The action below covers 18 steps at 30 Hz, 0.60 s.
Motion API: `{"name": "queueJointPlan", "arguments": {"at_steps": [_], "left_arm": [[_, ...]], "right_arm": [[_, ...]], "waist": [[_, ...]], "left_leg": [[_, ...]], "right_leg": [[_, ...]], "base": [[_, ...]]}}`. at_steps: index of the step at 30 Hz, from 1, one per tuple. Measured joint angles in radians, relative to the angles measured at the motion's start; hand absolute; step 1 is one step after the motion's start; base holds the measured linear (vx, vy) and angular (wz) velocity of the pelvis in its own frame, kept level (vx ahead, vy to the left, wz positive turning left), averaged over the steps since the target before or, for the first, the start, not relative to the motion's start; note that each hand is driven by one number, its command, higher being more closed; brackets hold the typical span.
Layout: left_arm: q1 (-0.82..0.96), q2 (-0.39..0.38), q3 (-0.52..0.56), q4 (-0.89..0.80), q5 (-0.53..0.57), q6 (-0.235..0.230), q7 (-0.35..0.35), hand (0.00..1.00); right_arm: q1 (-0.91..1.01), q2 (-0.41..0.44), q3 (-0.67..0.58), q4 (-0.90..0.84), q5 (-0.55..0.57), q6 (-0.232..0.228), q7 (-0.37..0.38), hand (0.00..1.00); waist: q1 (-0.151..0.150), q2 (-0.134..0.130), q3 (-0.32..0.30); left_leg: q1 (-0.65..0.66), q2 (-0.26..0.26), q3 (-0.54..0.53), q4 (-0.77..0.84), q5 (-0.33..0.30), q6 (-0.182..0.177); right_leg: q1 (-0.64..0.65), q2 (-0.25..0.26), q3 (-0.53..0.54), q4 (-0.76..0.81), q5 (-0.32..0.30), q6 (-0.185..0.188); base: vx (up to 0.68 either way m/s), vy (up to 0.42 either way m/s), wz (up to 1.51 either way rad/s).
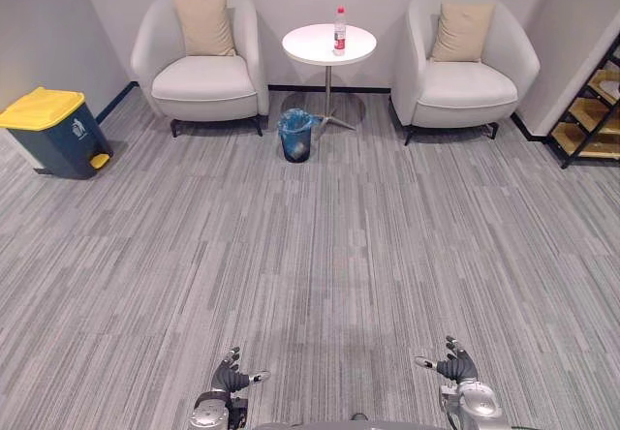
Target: Gather rubbish on tea table into small bin, then transfer packed bag to large trash can.
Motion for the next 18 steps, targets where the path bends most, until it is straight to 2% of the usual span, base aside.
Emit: {"name": "queueJointPlan", "arguments": {"at_steps": [4, 18], "left_arm": [[0.0, -0.013, 0.037, 0.013, 0.0, 0.001, 0.01, 0.0], [-0.002, -0.019, 0.034, 0.012, 0.0, 0.002, 0.011, 0.0]], "right_arm": [[0.002, 0.0, -0.001, 0.01, 0.001, 0.0, 0.0, 0.0], [0.0, 0.006, -0.001, 0.038, 0.033, 0.001, 0.0, 0.0]], "waist": [[-0.001, 0.0, 0.0], [-0.001, -0.001, 0.001]], "left_leg": [[0.001, 0.0, 0.0, -0.003, 0.002, -0.001], [0.008, 0.0, 0.022, -0.026, 0.002, -0.001]], "right_leg": [[0.0, 0.0, 0.0, 0.0, 0.001, -0.001], [-0.012, 0.003, 0.023, -0.004, 0.001, -0.001]], "base": [[-0.03, -0.005, 0.0], [0.0, 0.004, -0.04]]}}
